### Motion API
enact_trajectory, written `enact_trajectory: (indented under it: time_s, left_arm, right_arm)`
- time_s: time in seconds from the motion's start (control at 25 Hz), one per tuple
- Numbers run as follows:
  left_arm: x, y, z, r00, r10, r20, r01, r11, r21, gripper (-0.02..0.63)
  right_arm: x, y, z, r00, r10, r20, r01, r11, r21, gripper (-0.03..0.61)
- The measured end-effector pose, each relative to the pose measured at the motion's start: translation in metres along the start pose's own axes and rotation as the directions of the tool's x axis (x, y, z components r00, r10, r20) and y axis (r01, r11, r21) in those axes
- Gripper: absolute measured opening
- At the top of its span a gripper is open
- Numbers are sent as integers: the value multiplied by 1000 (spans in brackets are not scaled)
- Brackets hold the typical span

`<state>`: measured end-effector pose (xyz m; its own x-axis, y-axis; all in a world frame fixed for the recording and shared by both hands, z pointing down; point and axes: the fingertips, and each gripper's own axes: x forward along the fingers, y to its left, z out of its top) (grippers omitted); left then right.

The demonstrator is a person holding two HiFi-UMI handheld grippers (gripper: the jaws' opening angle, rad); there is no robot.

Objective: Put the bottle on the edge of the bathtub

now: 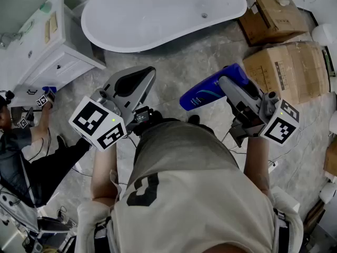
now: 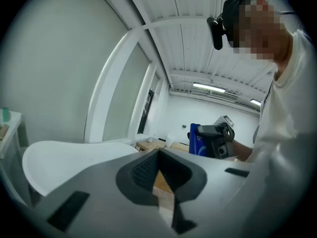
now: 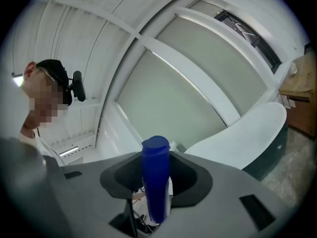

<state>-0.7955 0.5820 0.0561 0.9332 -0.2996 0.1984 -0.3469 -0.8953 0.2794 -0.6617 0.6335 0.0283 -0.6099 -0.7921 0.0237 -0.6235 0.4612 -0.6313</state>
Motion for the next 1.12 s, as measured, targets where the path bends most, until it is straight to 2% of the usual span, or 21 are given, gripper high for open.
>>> enact_trajectory:
  time_s: [0.12, 0.32, 0.76, 0.96, 1.12]
  left_arm:
    - [20, -17, -2, 1000, -10, -11, 10, 1000, 8, 58]
    - [77, -68, 0, 999, -4, -44, 6, 999, 46, 58]
    - [149, -129, -16, 993, -40, -107, 48, 996, 79, 58]
    - [172, -145, -24, 985, -67, -159, 77, 995, 59, 58]
    - [201, -162, -30, 978, -92, -189, 112, 989, 101, 58]
  right_arm:
    - [-16, -9, 5, 1000, 11, -4, -11, 1000, 3, 164]
    - [-77, -35, 27, 1000, 26, 0, -26, 1000, 2, 164]
    - [-151, -72, 32, 1000, -29, -3, 29, 998, -59, 166]
    - [-164, -94, 35, 996, -89, -20, 87, 992, -91, 166]
    - [-184, -120, 37, 979, -199, -32, 190, 963, -189, 164]
